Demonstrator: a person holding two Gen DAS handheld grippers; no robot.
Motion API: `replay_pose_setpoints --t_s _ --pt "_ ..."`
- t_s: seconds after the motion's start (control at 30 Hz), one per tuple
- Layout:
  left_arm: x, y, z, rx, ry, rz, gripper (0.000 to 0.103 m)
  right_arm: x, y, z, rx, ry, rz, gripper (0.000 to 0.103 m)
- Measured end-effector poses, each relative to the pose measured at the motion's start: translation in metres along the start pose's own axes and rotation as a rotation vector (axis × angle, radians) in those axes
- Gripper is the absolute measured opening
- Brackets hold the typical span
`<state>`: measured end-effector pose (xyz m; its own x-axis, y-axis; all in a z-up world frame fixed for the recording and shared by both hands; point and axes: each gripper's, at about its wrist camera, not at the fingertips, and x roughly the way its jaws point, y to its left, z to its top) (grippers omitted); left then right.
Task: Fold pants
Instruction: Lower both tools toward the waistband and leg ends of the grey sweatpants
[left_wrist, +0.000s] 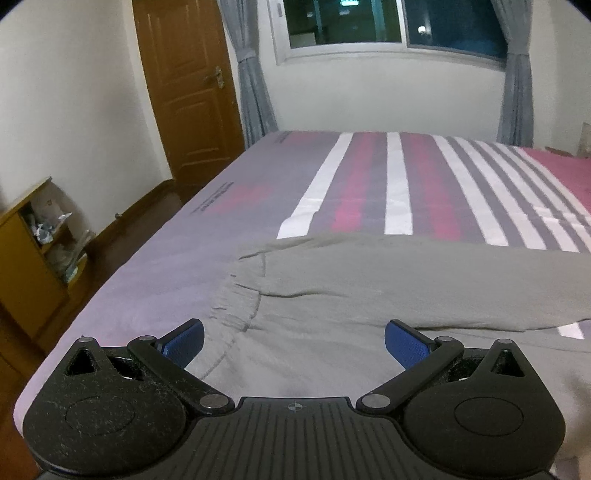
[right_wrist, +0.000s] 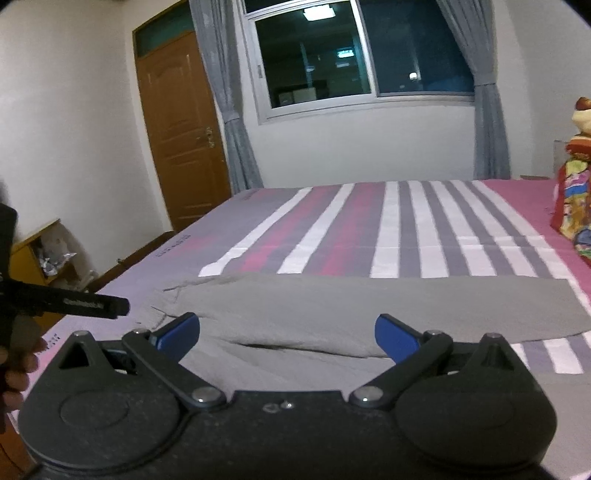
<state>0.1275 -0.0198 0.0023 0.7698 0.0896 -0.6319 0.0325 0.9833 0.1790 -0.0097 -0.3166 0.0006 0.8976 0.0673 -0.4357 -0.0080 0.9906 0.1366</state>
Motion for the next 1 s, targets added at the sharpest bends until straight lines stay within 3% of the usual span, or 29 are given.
replay_pose_setpoints --t_s 0.57,1.0 --pt "0.119 0.013 0.023 -0.026 0.108 0.06 0.103 0.106 0.006 0.011 -0.072 0.083 0.052 0.09" --pt "0.246 0.045 0.026 -0.065 0.225 0.118 0.103 0.234 -0.019 0.013 -0.115 0.163 0.108 0.083"
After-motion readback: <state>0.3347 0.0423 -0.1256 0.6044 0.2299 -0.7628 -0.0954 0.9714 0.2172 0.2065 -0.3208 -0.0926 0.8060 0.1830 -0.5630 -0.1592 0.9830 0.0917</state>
